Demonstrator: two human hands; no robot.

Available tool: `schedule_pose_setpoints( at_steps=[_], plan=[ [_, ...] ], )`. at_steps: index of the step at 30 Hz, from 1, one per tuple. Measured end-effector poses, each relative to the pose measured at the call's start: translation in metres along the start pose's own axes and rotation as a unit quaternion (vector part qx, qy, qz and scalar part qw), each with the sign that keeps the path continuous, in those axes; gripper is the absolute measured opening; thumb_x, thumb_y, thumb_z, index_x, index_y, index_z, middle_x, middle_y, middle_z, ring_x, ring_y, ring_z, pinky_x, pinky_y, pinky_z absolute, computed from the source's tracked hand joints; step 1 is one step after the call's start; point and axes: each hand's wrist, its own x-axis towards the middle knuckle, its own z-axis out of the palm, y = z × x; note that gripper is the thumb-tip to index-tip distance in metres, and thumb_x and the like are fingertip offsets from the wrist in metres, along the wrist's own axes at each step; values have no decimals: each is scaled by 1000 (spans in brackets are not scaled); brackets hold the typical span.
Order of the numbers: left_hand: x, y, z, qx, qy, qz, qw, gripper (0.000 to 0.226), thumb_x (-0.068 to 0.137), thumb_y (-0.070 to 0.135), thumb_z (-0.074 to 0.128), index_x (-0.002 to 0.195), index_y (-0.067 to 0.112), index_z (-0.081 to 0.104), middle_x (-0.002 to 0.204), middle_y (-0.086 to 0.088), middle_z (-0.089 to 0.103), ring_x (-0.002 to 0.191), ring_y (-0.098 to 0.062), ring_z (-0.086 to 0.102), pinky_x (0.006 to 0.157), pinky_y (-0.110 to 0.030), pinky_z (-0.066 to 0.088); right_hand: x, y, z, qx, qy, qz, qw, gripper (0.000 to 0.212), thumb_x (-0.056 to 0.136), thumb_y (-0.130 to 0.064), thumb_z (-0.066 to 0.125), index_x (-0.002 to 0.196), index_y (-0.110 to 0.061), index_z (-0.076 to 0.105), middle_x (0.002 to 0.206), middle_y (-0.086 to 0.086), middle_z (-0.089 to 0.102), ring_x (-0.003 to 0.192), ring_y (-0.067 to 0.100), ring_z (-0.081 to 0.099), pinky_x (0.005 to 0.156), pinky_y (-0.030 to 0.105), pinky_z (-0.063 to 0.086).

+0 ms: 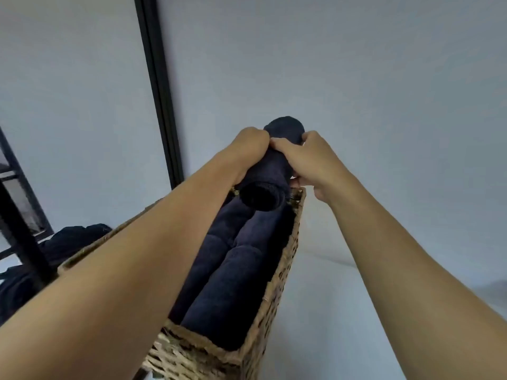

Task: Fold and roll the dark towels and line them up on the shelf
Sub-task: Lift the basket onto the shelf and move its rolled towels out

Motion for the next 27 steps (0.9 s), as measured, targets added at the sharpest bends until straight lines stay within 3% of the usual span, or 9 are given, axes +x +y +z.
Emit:
schedule_pose_setpoints(
  at_steps=[4, 7, 9, 11, 13, 16, 21, 25, 27],
  plan=[
    [30, -44, -35, 84, 33, 16, 996, 37, 101, 20, 40, 117, -9, 57, 113, -26, 63, 77, -25, 59, 57, -30, 47, 26, 8, 57, -11, -54, 46, 997, 35, 88, -36, 64, 107, -18, 42, 100, 2, 62, 90, 22, 67, 68, 43, 62],
    [43, -78, -41, 132, 25, -6, 991, 47, 101, 22, 41, 127, -17, 45, 126, -35, 54, 108, -45, 58, 86, -49, 51, 38, 25, 85, -22, -91, 107, 990, 12, 96, -26, 54, 99, -15, 54, 94, 4, 64, 86, 23, 66, 68, 41, 62],
    [52, -98, -38, 165, 10, -4, 986, 43, 102, 19, 40, 125, -16, 47, 125, -33, 56, 101, -39, 59, 87, -47, 48, 42, 37, 97, -50, -114, 150, 981, 25, 100, -24, 49, 120, -8, 52, 100, 8, 61, 91, 27, 64, 61, 36, 60],
    [60, -115, -33, 184, -11, 2, 983, 35, 102, 16, 39, 122, -10, 51, 121, -25, 60, 91, -26, 55, 76, -38, 44, 45, 49, 105, -75, -121, 178, 974, 35, 103, -25, 46, 132, -5, 46, 101, 11, 58, 94, 29, 62, 62, 37, 58],
    [68, -127, -28, 193, -29, 9, 981, 32, 101, 13, 39, 120, -9, 53, 120, -23, 62, 100, -30, 59, 74, -32, 40, 49, 58, 111, -93, -110, 183, 972, 38, 103, -25, 46, 132, -1, 47, 106, 15, 57, 92, 31, 61, 70, 42, 59],
    [77, -139, -24, 213, -32, 11, 976, 34, 102, 16, 39, 126, -5, 49, 125, -20, 58, 113, -33, 56, 79, -33, 39, 53, 66, 116, -135, -105, 172, 970, 38, 103, -26, 46, 128, 2, 50, 109, 19, 61, 95, 36, 66, 79, 47, 60],
    [75, -143, -20, 288, -51, -24, 956, 39, 101, 17, 40, 134, -2, 41, 131, -22, 54, 115, -36, 55, 87, -39, 43, 48, 69, 115, -190, -125, 165, 960, 39, 102, -30, 47, 123, 2, 56, 113, 23, 64, 88, 32, 66, 75, 43, 61],
    [54, -112, -15, 423, 57, 41, 903, 34, 95, 20, 46, 128, 11, 44, 129, -17, 51, 119, -37, 48, 99, -50, 40, 38, 65, 92, -190, -27, 112, 975, 37, 100, -30, 48, 121, 0, 54, 106, 18, 67, 86, 31, 70, 79, 46, 60],
    [41, -84, 0, 416, 96, 100, 899, 32, 94, 16, 46, 126, 13, 49, 127, -14, 51, 119, -35, 46, 99, -49, 36, 30, 61, 68, -160, 48, 73, 983, 32, 98, -25, 48, 123, -6, 52, 112, 13, 65, 94, 29, 67, 85, 45, 57]
  ],
)
